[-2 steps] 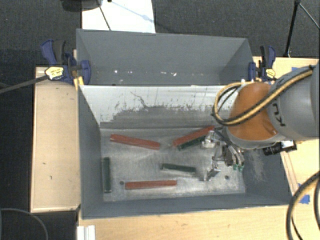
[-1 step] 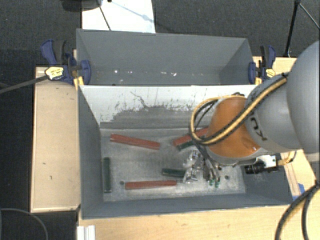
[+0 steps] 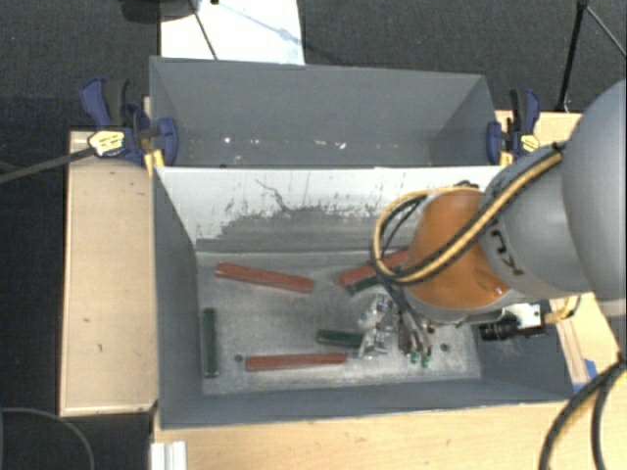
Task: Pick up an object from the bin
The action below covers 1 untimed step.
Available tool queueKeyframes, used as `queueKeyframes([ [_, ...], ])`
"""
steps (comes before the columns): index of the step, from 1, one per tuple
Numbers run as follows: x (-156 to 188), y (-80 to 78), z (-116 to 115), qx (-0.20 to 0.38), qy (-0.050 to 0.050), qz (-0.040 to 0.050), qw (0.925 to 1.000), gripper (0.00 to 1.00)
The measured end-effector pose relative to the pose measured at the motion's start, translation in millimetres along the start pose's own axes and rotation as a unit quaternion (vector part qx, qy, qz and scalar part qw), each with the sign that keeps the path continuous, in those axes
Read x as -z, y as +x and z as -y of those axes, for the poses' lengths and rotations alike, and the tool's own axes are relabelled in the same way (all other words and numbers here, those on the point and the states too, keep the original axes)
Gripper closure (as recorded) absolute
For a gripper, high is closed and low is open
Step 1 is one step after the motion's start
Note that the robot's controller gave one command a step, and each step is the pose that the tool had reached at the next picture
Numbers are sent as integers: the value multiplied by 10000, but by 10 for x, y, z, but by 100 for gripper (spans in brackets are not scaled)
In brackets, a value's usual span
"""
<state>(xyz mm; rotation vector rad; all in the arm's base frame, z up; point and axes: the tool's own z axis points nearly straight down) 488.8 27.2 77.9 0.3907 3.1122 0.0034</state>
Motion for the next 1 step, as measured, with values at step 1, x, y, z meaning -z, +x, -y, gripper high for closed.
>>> queueKeyframes([
  [1, 1375, -181, -64, -6, 12, -12, 10000, 100],
])
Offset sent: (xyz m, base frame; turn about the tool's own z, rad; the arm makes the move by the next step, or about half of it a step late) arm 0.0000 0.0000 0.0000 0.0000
